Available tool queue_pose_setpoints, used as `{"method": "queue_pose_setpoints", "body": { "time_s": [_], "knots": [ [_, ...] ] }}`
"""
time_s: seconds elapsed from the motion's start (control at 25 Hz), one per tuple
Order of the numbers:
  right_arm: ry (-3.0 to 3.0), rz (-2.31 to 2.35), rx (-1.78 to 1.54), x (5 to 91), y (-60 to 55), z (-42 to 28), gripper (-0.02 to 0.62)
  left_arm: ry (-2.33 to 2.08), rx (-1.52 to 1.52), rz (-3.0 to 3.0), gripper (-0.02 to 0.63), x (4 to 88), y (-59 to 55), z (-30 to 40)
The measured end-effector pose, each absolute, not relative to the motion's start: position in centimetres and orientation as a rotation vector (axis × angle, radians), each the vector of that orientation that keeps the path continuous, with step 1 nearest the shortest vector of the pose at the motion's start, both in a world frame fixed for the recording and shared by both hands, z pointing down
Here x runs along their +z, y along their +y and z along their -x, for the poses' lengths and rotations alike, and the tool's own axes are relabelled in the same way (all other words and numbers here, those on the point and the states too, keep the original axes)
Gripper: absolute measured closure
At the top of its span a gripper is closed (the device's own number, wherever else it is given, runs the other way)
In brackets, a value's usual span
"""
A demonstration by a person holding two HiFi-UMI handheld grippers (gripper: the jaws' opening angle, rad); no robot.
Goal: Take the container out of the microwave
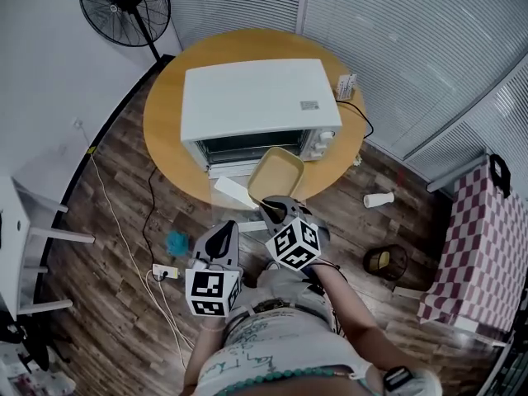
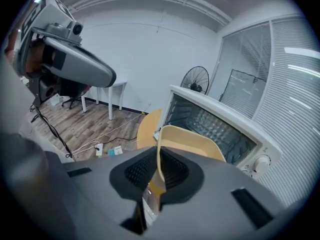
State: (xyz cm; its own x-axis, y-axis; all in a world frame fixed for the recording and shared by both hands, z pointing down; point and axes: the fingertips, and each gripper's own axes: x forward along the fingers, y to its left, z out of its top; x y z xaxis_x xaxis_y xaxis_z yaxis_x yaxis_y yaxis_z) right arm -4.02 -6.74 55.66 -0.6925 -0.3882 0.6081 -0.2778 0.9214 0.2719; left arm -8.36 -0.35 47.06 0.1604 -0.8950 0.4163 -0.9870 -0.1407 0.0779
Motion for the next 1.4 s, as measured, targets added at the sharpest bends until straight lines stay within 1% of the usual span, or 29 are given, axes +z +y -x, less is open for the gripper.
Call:
{"method": "queue_pose_setpoints", "body": {
  "time_s": [0.68, 1.4],
  "knots": [
    [-2.331, -0.576, -0.162, 54.6, -5.1, 6.4, 0.583, -1.704, 0.368, -2.233, 0.591, 45.3, 0.0, 11.1],
    [-2.293, -0.643, -0.122, 53.9, -3.4, 6.5, 0.583, -1.585, 0.361, -2.311, 0.591, 46.0, 0.9, 12.2]
  ]
}}
